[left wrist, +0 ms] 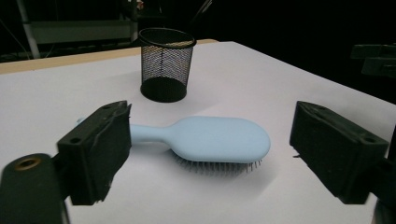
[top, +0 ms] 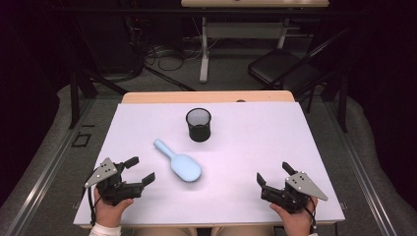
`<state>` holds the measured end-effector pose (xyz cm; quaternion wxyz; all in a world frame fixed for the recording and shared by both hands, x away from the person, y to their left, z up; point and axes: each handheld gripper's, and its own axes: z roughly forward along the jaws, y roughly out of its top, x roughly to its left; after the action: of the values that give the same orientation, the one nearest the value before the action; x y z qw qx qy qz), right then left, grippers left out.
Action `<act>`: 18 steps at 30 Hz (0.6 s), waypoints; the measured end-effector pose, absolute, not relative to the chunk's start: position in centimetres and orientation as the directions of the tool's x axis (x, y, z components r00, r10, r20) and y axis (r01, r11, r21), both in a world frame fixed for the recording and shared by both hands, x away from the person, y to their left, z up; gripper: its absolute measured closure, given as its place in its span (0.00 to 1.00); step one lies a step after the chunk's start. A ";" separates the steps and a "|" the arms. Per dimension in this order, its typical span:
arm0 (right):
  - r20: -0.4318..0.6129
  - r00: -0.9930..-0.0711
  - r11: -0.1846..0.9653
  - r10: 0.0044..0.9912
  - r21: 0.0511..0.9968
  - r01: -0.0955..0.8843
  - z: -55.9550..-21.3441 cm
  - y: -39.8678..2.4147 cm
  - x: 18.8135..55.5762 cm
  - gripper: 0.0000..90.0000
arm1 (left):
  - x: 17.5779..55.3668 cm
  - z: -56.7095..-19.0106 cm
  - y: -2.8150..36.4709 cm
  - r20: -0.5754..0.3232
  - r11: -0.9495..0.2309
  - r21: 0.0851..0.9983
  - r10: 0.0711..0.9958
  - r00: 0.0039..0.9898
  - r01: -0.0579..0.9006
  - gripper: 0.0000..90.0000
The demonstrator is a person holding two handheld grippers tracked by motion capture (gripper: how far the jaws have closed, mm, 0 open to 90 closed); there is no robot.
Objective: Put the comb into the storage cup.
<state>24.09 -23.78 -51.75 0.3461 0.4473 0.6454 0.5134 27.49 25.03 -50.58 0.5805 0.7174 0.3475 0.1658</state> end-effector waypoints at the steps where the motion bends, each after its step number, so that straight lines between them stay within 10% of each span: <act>1: 0.013 -0.361 0.072 0.933 0.972 0.222 -51.8 -23.8 24.1 0.08 | 27.5 -50.5 25.1 -0.164 -0.092 0.947 0.687 0.708 0.309 0.17; 18: 0.017 -0.360 0.074 0.933 0.969 0.237 -52.0 -23.8 24.3 0.09 | 28.4 -49.0 24.6 -0.189 -0.099 0.923 0.725 0.663 0.372 0.34</act>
<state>24.27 -23.77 -51.99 0.3414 0.4511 0.6485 0.5093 28.37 24.65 -49.02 0.5542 0.7240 0.3786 0.1590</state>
